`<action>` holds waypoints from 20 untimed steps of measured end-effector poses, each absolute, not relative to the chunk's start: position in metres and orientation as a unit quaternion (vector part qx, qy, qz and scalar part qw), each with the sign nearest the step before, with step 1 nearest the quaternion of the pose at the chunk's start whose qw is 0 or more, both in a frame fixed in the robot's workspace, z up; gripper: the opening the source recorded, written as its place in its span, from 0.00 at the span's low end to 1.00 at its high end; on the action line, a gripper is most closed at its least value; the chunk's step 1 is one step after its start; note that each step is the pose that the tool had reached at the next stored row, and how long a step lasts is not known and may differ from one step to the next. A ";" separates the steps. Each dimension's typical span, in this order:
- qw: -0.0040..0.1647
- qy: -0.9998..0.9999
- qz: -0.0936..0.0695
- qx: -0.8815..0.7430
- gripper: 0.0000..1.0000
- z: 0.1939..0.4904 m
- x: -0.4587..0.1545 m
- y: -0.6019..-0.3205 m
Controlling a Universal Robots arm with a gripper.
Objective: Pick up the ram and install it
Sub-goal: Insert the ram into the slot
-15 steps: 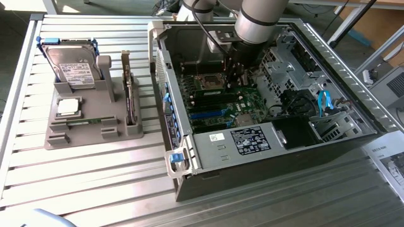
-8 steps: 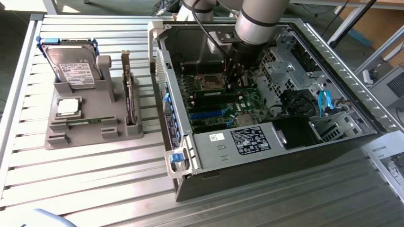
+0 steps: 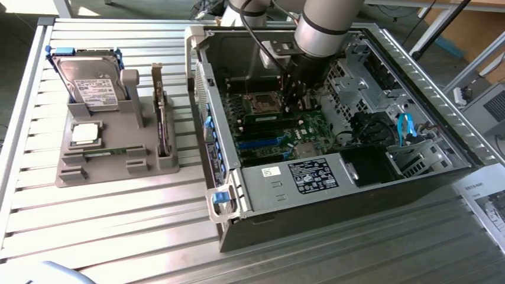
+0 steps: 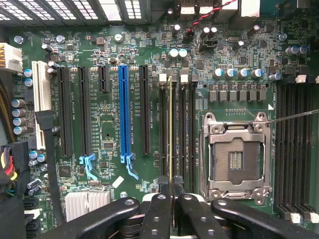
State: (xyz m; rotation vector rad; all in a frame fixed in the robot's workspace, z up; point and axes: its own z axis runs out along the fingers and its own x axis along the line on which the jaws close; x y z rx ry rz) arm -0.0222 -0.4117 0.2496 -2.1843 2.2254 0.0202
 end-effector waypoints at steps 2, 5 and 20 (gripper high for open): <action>0.012 0.714 0.006 -0.700 0.12 0.250 -0.022 -0.412; 0.012 0.714 0.006 -0.700 0.12 0.250 -0.022 -0.414; 0.012 0.714 0.006 -0.700 0.12 0.250 -0.019 -0.414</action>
